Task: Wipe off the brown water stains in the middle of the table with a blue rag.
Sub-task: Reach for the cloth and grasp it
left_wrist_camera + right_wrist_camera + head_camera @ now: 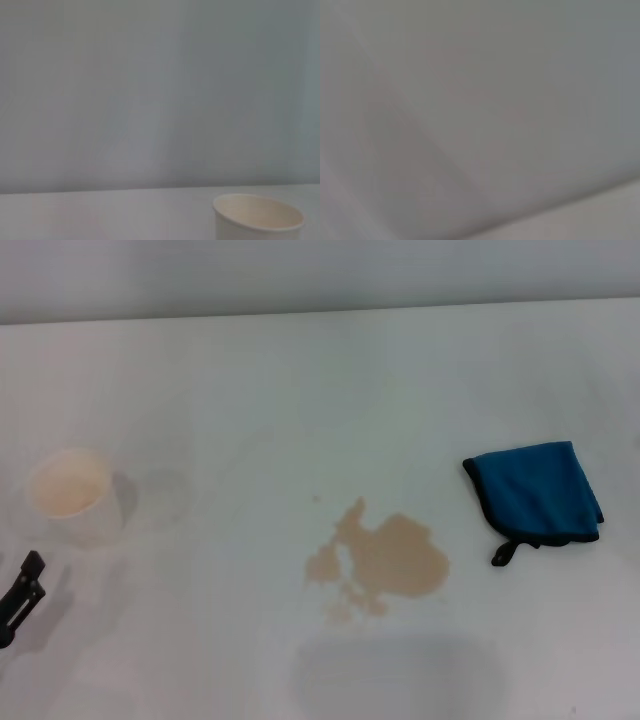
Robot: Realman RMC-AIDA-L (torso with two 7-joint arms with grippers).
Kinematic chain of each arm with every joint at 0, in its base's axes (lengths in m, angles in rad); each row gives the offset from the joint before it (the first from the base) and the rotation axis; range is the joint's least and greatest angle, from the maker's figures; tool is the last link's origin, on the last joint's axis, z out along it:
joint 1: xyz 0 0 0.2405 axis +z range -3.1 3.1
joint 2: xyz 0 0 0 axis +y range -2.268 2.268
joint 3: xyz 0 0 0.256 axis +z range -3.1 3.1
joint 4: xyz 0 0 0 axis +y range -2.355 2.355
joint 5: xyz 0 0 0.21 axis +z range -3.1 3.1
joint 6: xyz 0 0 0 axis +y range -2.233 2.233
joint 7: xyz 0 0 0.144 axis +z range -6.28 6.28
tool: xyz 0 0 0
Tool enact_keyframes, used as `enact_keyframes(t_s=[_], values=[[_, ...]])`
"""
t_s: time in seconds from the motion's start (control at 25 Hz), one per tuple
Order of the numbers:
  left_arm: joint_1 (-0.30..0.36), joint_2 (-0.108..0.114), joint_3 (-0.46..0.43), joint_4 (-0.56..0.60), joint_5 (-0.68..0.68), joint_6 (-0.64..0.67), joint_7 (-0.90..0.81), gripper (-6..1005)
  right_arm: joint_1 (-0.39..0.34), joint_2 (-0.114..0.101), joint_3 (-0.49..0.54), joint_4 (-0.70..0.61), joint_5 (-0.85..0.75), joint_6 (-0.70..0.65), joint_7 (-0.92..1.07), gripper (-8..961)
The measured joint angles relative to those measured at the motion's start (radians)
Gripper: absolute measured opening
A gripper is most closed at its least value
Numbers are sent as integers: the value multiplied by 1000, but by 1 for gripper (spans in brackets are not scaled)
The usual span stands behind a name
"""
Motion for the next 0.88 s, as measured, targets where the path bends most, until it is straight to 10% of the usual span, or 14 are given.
enact_keyframes(t_s=[0.24,0.88], values=[[6,-1,0,0,-12,0,-1,880,72,-14,-54,-189,-284,37,194,809],[-3,-3,0,0,-13,-11,-1,880,198,96,-477,-559,-799,24,464,776]])
